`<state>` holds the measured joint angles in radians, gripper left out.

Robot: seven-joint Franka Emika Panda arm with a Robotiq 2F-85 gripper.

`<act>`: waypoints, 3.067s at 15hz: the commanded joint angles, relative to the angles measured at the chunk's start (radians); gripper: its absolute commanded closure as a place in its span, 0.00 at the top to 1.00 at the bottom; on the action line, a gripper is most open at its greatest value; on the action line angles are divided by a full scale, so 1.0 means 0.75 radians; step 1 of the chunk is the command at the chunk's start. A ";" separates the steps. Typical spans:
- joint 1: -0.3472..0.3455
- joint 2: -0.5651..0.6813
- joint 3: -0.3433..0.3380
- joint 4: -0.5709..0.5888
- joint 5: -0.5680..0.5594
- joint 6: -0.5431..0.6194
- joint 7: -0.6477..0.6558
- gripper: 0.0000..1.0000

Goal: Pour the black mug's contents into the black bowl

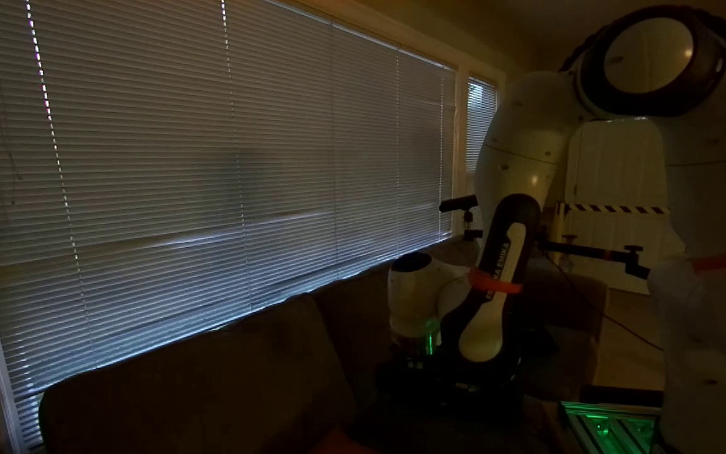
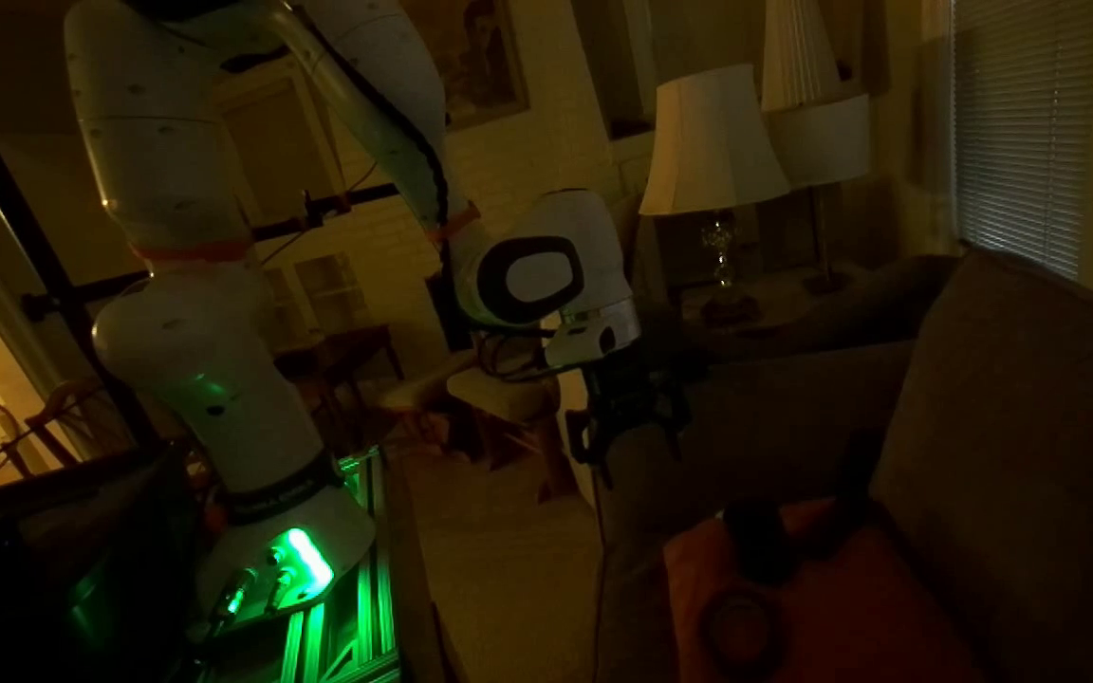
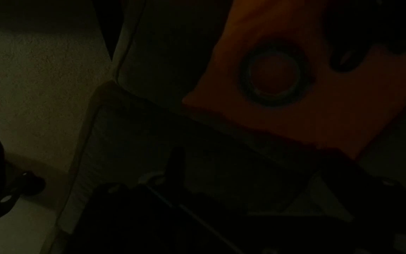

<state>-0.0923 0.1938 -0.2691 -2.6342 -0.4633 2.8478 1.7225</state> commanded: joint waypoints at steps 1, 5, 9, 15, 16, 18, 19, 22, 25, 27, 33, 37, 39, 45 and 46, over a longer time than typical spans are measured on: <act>0.164 0.128 -0.215 0.060 -0.211 0.124 0.299 1.00; 0.283 0.275 -0.293 0.130 -0.272 0.171 0.560 1.00; 0.395 0.414 -0.308 0.221 -0.234 0.105 0.739 1.00; 0.410 0.410 -0.318 0.205 -0.172 0.130 0.655 1.00; 0.386 0.451 -0.298 0.220 -0.146 0.194 0.644 1.00; 0.358 0.529 -0.271 0.261 -0.061 0.302 0.593 1.00; 0.364 0.583 -0.270 0.290 0.003 0.361 0.559 1.00; 0.322 0.728 -0.193 0.386 0.261 0.485 0.362 1.00; 0.283 0.879 -0.103 0.534 0.490 0.518 0.182 1.00; 0.283 0.970 -0.071 0.632 0.608 0.516 0.089 1.00; 0.341 1.190 -0.085 0.876 0.878 0.485 -0.034 1.00; 0.408 1.262 -0.130 0.948 0.998 0.475 -0.040 1.00; 0.467 1.265 -0.172 0.946 1.053 0.473 -0.024 1.00; 0.613 1.201 -0.260 0.866 1.147 0.405 -0.012 1.00; 0.627 1.185 -0.268 0.848 1.147 0.378 -0.017 1.00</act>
<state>0.3240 1.1158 -0.4376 -1.9506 0.3663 3.1850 1.7044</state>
